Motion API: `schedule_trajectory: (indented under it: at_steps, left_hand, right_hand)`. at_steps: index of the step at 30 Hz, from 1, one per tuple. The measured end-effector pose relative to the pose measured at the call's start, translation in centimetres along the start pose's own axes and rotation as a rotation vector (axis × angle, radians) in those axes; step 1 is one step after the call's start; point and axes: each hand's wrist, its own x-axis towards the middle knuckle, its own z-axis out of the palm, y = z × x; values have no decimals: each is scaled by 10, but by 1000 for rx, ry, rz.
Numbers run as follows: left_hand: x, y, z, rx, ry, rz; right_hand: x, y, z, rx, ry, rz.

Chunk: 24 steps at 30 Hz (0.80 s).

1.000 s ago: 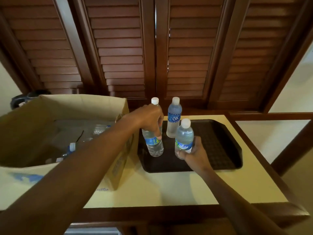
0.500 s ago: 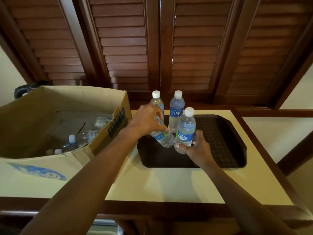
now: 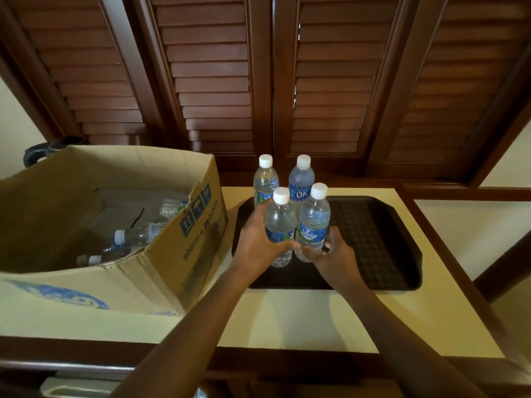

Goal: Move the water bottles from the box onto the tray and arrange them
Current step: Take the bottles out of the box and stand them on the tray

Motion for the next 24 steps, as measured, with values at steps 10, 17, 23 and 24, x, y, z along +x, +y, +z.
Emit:
schedule_trajectory:
  at_steps: [10, 17, 23, 24]
  left_hand:
    - [11, -19, -4, 42, 92, -204]
    - [8, -29, -4, 86, 132, -175]
    - [6, -43, -4, 165, 85, -179]
    - [6, -43, -3, 166, 94, -184]
  right_hand:
    - [11, -5, 11, 16, -9, 14]
    - [17, 1, 8, 31, -98, 4]
    - [15, 8, 13, 32, -98, -16]
    - [17, 8, 13, 31, -107, -15]
